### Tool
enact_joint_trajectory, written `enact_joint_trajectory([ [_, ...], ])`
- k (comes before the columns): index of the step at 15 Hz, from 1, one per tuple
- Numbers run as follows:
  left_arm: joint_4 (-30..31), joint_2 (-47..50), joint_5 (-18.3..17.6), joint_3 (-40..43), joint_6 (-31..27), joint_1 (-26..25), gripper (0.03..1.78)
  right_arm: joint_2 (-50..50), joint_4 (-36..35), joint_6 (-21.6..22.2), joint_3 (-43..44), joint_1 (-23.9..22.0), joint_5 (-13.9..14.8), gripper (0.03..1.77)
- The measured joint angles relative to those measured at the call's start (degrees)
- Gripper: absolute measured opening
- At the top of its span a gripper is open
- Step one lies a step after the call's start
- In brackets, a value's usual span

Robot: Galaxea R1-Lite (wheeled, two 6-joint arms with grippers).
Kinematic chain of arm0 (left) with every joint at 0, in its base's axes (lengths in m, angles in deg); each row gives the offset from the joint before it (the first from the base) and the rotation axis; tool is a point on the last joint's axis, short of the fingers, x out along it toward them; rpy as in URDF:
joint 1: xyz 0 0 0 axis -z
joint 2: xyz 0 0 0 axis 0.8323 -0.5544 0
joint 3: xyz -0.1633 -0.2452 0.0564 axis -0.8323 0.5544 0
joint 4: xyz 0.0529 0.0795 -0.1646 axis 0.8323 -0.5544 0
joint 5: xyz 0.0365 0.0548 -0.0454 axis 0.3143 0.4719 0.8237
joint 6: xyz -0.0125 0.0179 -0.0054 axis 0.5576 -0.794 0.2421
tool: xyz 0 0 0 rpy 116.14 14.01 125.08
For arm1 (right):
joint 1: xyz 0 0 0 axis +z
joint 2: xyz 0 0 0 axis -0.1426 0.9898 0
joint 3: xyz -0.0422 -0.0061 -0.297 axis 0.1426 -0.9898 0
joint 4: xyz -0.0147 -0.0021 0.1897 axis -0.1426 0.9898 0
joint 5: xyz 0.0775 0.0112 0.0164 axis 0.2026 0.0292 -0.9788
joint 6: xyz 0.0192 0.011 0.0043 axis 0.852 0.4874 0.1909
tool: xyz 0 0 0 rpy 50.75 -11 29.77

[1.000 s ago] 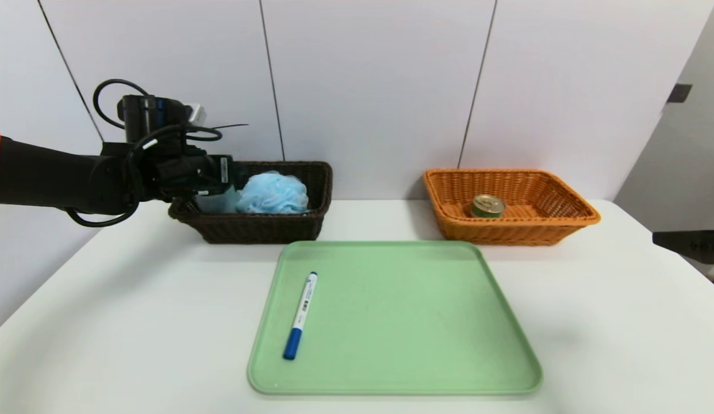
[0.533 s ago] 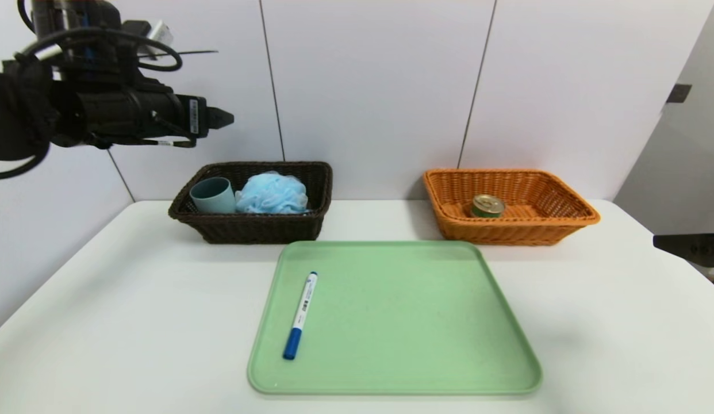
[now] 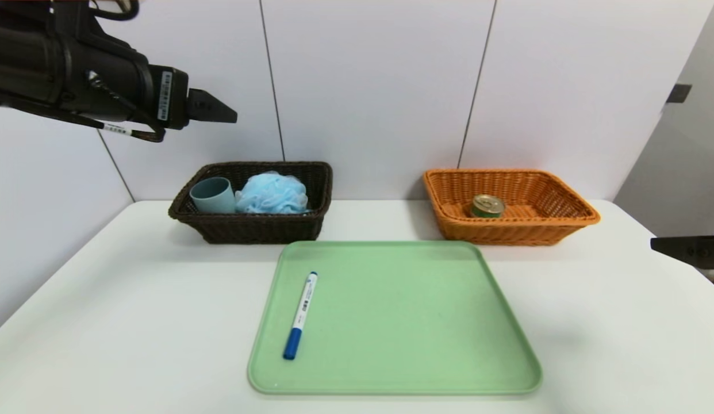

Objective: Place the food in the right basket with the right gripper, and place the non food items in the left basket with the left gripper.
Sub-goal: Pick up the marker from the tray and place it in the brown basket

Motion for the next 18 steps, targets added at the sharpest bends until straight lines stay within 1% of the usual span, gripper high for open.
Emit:
enact_joint_trajectory([
  [2,-9.53,1.16,0.46,-4.01,1.06,3.29,1.67,0.09,0.0,0.02,0.0,0.01,-0.01,1.7],
  [4,-16.7,1.24,1.99,-6.46,4.27,7.07,1.68,0.13,0.05,0.0,-0.02,0.01,-0.01,1.7],
  [7,-23.82,-0.63,6.34,-7.51,10.14,12.8,1.69,0.22,0.16,0.0,0.0,0.01,0.02,1.7],
  [8,-25.3,-1.83,7.14,-7.58,11.74,14.26,1.69,0.22,0.3,0.0,0.0,0.01,0.07,1.7],
  [11,-26.36,-6.4,7.52,-7.67,16.57,17.2,1.69,0.2,0.33,-0.02,0.01,0.01,0.16,1.7],
  [13,-27.59,-9.48,7.5,-7.7,17.31,17.94,1.69,0.13,0.33,0.0,0.09,0.01,0.11,1.7],
  [18,-28.09,-17.64,7.35,-8.45,18.74,18.58,1.69,0.3,0.2,0.33,-0.02,0.01,0.0,1.7],
])
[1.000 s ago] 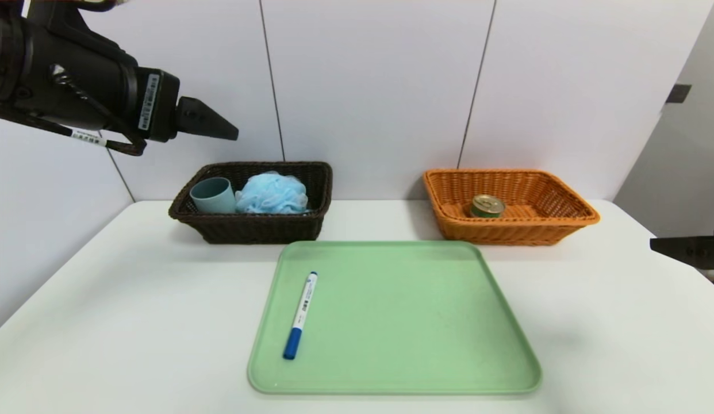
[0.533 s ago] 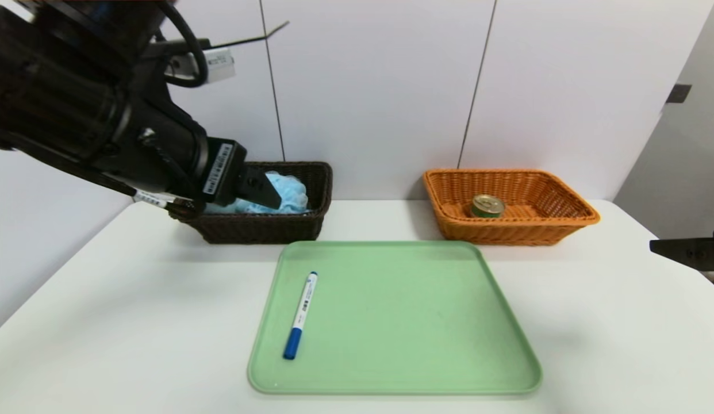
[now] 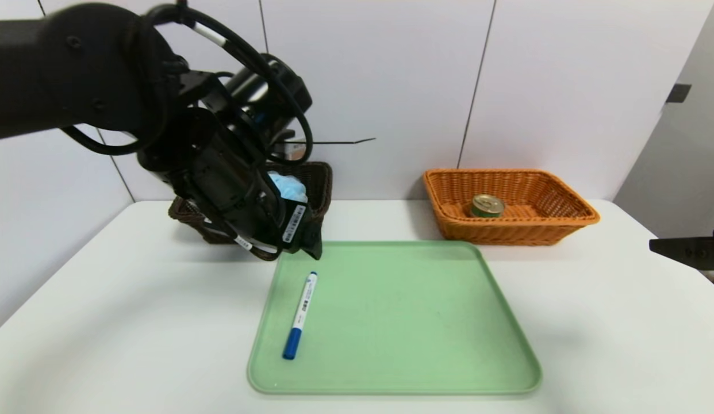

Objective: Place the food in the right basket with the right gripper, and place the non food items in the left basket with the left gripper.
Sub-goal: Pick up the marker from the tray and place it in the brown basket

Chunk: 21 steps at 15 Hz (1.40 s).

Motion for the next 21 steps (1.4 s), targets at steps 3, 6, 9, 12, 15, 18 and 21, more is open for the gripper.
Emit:
enact_joint_trajectory([
  [3,-2.9,-4.85,-0.13,-2.01,2.36,0.43,1.69,0.29,-0.04,0.02,0.0,-0.01,-0.04,1.7],
  [6,-4.79,-8.72,-0.79,-3.8,3.23,0.56,1.69,0.41,-0.24,0.02,0.0,-0.01,-0.04,1.7],
  [9,-4.85,-11.17,-2.0,-4.11,3.73,0.56,1.69,0.44,-0.24,0.13,-0.55,-0.01,0.05,1.7],
  [12,-4.88,-12.74,-2.06,-3.9,4.57,0.5,1.69,0.27,-0.3,0.17,-1.29,-0.09,0.07,1.7],
  [15,-4.63,-13.79,-3.13,-3.8,4.83,0.26,1.69,0.21,-0.45,0.17,-1.6,-0.09,0.1,1.7],
  [18,-4.52,-14.81,-3.55,-3.79,4.9,0.12,1.69,0.33,-0.48,0.17,-1.71,-0.12,0.07,1.7],
  [21,-4.27,-15.56,-3.46,-3.74,4.83,-0.21,1.69,0.49,-0.48,0.16,-1.87,-0.28,0.07,1.7],
])
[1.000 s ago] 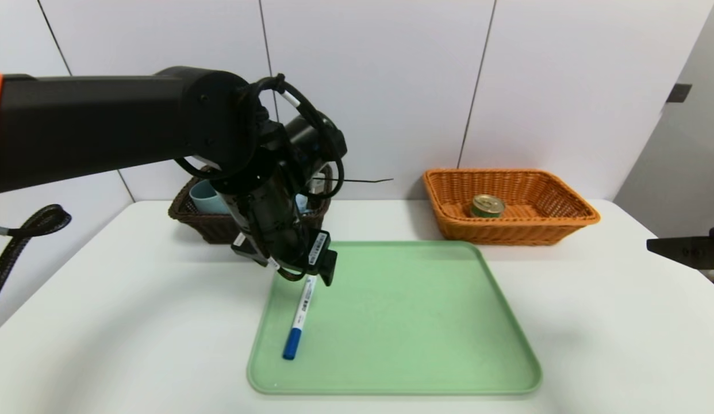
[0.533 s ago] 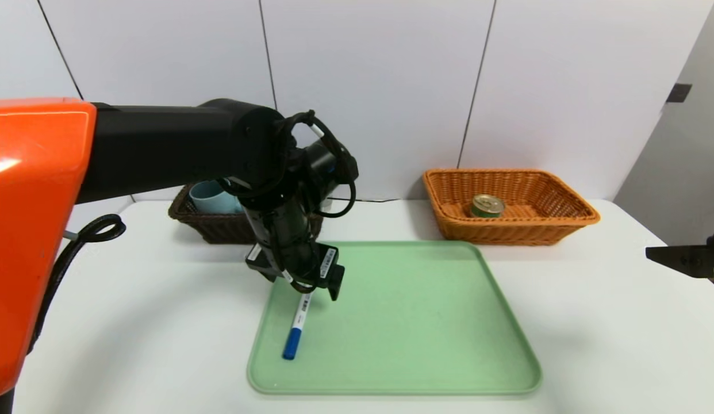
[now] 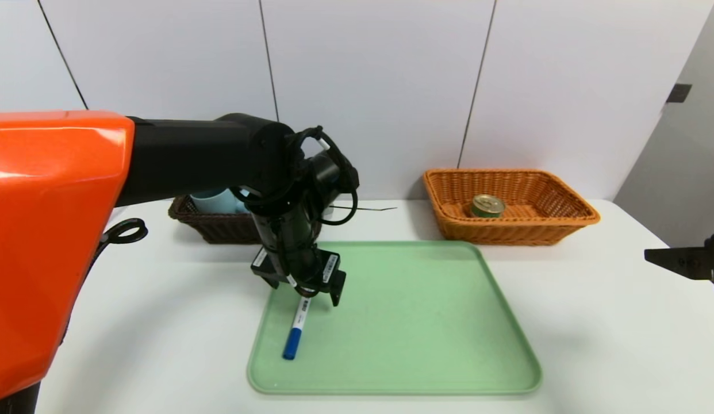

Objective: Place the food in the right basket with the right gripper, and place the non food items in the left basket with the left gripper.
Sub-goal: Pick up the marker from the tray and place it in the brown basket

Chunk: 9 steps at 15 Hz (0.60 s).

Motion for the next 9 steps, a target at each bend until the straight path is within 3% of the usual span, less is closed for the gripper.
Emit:
enact_joint_trajectory([
  [5,1.76,-1.67,-0.02,-0.05,-0.17,-0.61,1.69,0.33,-0.09,-0.11,-0.04,-0.66,-0.09,1.7],
  [9,2.15,-2.56,-2.1,0.39,-0.44,-0.87,1.69,0.8,-0.09,-0.13,-0.04,-1.38,-0.07,1.7],
])
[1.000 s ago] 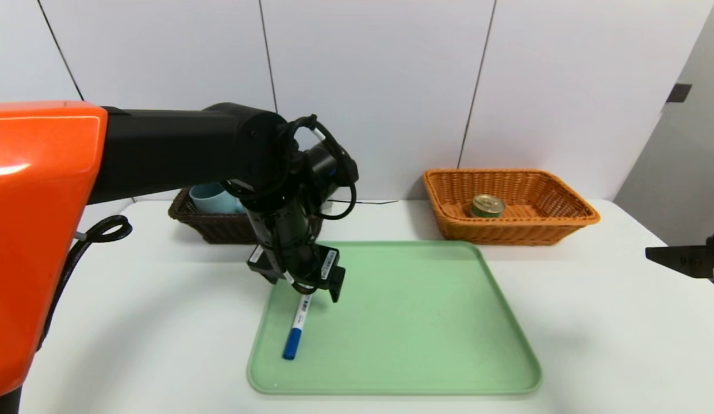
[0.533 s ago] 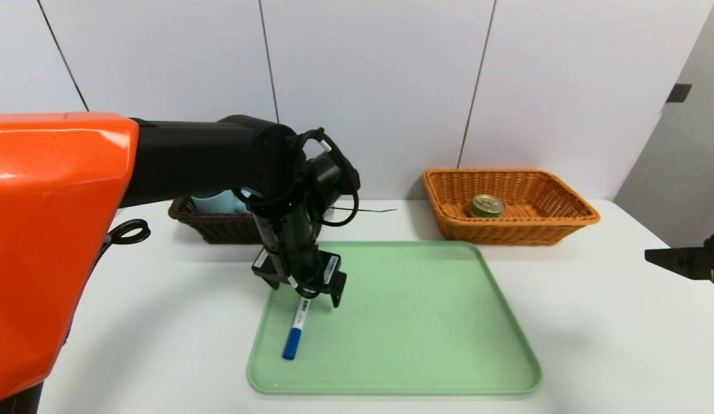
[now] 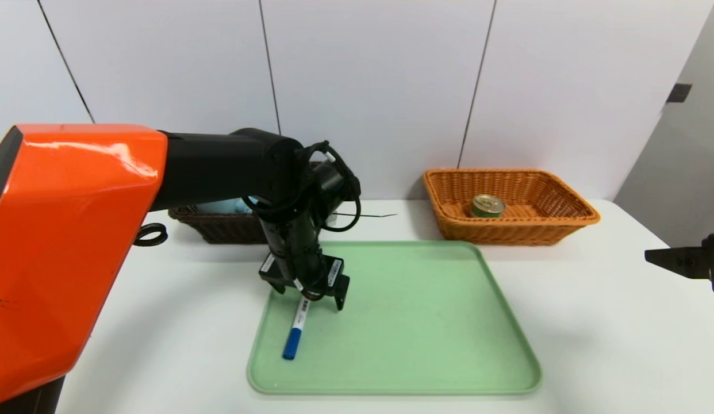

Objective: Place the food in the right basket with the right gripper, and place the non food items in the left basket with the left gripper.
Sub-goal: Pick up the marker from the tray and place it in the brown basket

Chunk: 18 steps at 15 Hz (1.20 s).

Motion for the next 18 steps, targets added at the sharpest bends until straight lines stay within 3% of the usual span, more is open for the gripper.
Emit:
enact_joint_trajectory([
  [9,5.42,0.63,-0.15,5.9,-1.19,-1.46,1.69,1.45,-0.11,-0.09,0.37,-0.2,0.0,1.7],
  [13,5.34,1.74,-2.4,6.69,-1.22,-1.57,1.69,1.97,-0.18,-0.18,0.44,-0.2,0.0,1.7],
  [18,5.24,2.38,-2.26,6.64,-1.33,-1.54,1.69,2.29,-0.18,-0.22,0.48,0.28,0.0,1.7],
])
